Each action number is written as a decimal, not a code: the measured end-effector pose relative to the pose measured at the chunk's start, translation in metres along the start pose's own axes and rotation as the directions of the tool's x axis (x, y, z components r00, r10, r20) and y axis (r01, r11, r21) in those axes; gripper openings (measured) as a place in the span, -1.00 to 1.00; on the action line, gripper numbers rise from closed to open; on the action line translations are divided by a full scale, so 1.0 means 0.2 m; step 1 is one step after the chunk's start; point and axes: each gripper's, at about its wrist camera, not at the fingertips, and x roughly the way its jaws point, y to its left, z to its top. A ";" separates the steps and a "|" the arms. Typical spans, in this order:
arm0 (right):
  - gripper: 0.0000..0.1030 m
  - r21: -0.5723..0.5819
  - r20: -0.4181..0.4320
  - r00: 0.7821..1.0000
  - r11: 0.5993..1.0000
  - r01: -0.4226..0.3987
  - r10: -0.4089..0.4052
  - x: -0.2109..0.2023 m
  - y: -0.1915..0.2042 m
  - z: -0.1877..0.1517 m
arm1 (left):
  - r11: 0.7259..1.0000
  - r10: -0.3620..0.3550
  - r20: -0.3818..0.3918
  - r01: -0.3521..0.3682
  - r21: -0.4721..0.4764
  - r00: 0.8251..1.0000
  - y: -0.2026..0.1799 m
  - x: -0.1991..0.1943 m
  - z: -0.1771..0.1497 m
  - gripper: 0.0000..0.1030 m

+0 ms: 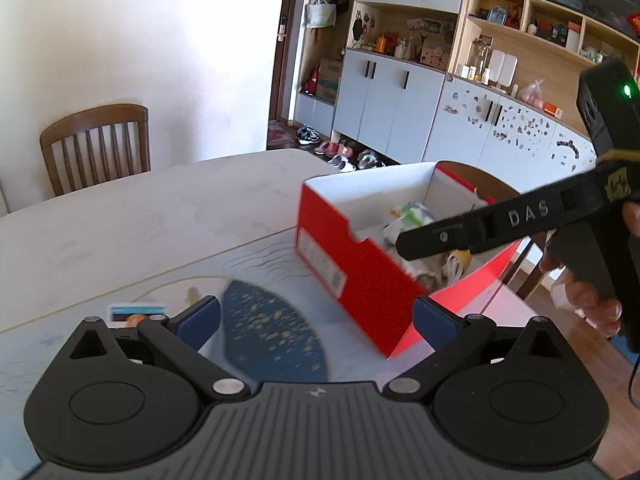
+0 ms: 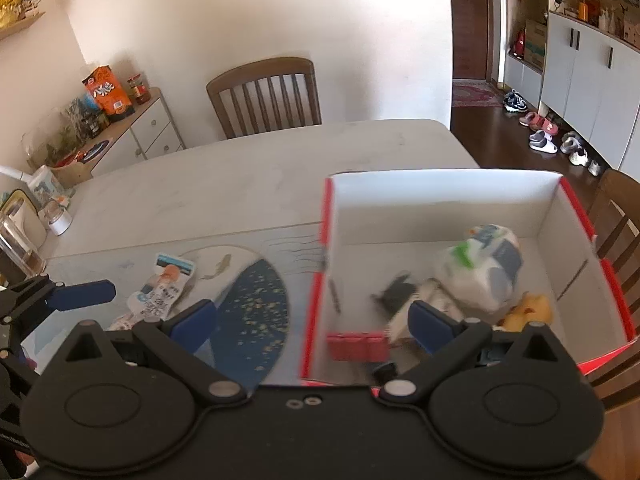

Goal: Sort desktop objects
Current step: 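Withdraw both tools from the box back toward the table items, then grasp the blueberry cake pack with the left tool while the right tool grasps the white snack packet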

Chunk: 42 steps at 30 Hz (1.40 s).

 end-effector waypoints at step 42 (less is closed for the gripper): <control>0.99 -0.061 -0.172 0.985 0.998 -0.004 -0.007 0.88 0.89 0.11 | 0.999 0.006 -0.164 0.002 0.052 0.986 0.65 0.12 -0.44 0.99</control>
